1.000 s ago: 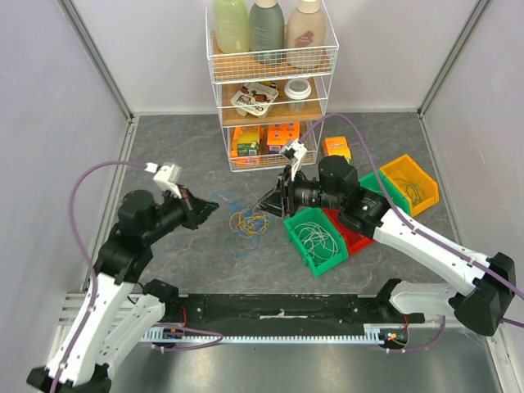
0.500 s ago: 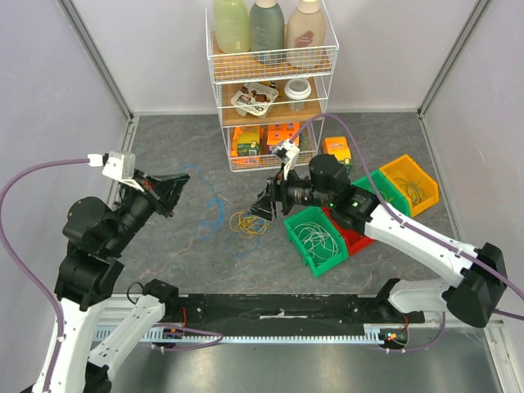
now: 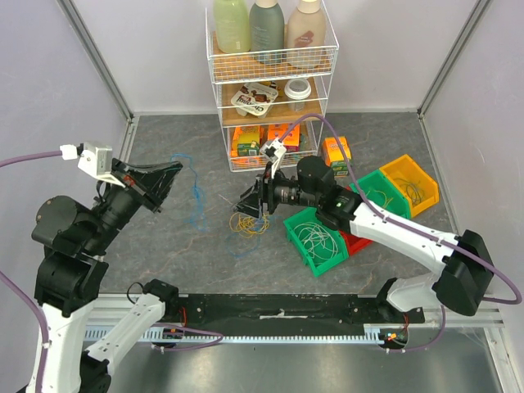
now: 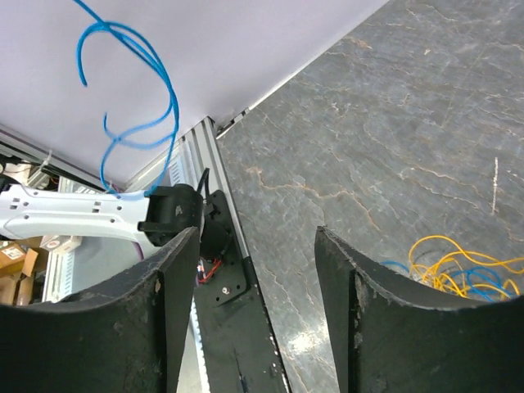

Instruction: Untangle the cables

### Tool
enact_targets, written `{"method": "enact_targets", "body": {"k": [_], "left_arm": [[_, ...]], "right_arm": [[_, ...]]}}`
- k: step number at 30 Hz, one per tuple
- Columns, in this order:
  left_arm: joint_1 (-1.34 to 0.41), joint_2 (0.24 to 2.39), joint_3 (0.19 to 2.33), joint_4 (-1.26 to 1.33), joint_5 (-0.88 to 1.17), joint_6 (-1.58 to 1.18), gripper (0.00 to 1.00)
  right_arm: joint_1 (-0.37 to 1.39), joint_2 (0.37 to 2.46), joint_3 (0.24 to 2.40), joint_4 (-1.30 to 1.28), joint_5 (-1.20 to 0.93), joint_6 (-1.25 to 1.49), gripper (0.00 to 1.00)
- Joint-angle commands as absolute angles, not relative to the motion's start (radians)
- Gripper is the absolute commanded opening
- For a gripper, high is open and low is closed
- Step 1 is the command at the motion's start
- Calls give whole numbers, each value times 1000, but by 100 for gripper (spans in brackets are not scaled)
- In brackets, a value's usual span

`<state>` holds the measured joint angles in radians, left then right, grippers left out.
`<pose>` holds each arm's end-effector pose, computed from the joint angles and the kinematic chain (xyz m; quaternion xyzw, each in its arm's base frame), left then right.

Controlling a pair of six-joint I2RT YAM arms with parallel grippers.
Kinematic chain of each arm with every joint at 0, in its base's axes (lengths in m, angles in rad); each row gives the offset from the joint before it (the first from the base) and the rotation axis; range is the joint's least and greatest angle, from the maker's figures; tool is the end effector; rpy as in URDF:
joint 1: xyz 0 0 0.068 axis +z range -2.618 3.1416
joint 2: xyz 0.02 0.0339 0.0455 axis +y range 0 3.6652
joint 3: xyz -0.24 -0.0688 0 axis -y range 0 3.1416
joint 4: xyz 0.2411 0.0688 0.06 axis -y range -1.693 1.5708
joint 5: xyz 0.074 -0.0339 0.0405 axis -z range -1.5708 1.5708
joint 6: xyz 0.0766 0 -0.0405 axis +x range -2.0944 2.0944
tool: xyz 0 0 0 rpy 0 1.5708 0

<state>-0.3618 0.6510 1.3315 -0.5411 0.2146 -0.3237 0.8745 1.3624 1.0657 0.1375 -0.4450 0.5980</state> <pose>0.1122 -0.0599 0.4779 0.0932 0.6507 -0.3183 0.6830 0.2055 0.2972 0.3125 -0.2441 0.7155 0.5493 0.3560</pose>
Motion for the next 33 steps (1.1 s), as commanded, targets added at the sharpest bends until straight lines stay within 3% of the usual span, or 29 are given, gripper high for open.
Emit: {"method": "enact_targets", "body": {"k": [1, 7, 11, 14, 23, 30, 33], "left_arm": [[-364, 664, 1376, -532, 245, -325, 2], [-364, 666, 1378, -531, 247, -331, 2], [-362, 669, 1376, -523, 256, -334, 2], [-364, 669, 1374, -519, 261, -342, 2], [-364, 670, 1385, -514, 265, -367, 2], [-364, 673, 1378, -512, 258, -387, 2], [-364, 670, 1371, -514, 256, -388, 2]], "right_arm": [[887, 1370, 1101, 238, -463, 637, 64], [891, 1380, 1118, 307, -492, 675, 60], [914, 1394, 1114, 330, -519, 692, 70], [925, 1387, 1097, 330, -497, 680, 72], [942, 1439, 1075, 385, -479, 716, 54], [956, 1416, 1057, 433, -428, 776, 52], [959, 1372, 1048, 408, -394, 778, 47]]}}
